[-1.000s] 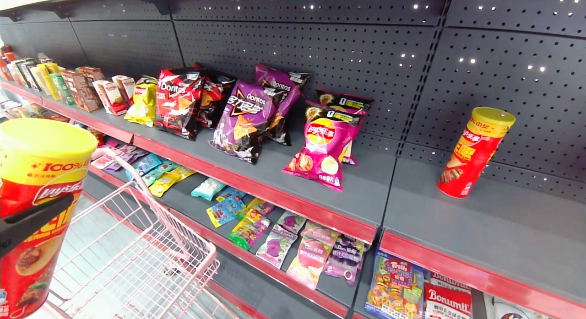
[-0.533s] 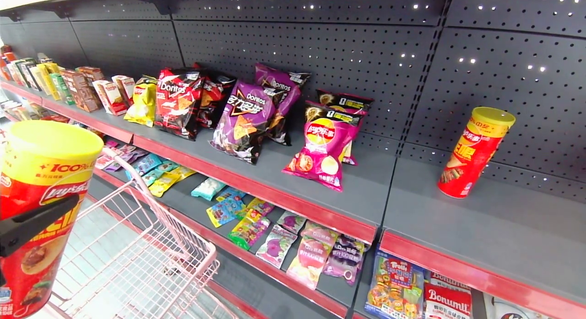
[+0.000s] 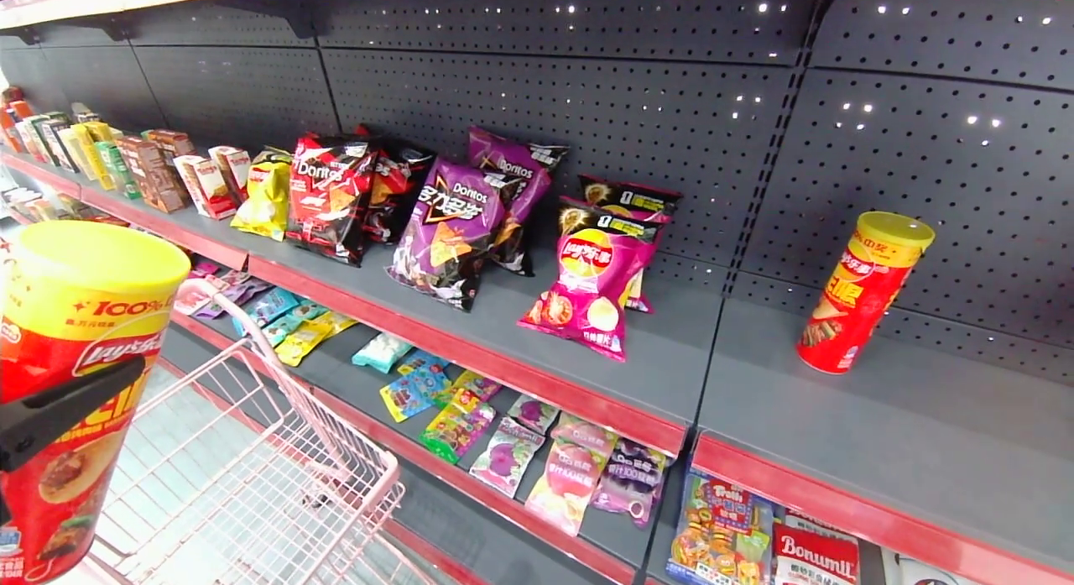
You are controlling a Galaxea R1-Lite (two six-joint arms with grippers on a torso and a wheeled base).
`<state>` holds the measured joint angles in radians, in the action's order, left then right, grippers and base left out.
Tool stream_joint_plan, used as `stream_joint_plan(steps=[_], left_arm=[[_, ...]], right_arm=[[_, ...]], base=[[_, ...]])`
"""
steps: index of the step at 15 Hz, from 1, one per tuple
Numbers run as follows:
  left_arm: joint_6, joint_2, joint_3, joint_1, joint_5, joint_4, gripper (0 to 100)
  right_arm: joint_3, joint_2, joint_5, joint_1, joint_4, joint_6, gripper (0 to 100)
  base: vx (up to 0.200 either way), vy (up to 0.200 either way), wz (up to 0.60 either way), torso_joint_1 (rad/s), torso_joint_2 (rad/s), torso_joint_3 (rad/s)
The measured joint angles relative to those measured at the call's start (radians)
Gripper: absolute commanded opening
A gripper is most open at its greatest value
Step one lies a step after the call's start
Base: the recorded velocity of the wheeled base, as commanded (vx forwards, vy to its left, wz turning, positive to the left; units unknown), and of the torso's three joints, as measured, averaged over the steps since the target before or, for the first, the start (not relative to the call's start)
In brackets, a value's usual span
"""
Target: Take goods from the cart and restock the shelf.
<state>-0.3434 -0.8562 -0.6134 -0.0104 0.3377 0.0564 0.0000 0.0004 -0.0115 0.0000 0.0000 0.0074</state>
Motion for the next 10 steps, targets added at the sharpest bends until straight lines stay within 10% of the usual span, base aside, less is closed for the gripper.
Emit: stream_joint_plan(steps=[10], left_arm=[[0.000, -0.001, 0.000, 0.000, 0.000, -0.001, 0]], right_arm=[[0.000, 0.000, 0.000, 0.000, 0.000, 0.001, 100]], base=[[0.000, 0.000, -0.12, 0.007, -0.01, -0.003]])
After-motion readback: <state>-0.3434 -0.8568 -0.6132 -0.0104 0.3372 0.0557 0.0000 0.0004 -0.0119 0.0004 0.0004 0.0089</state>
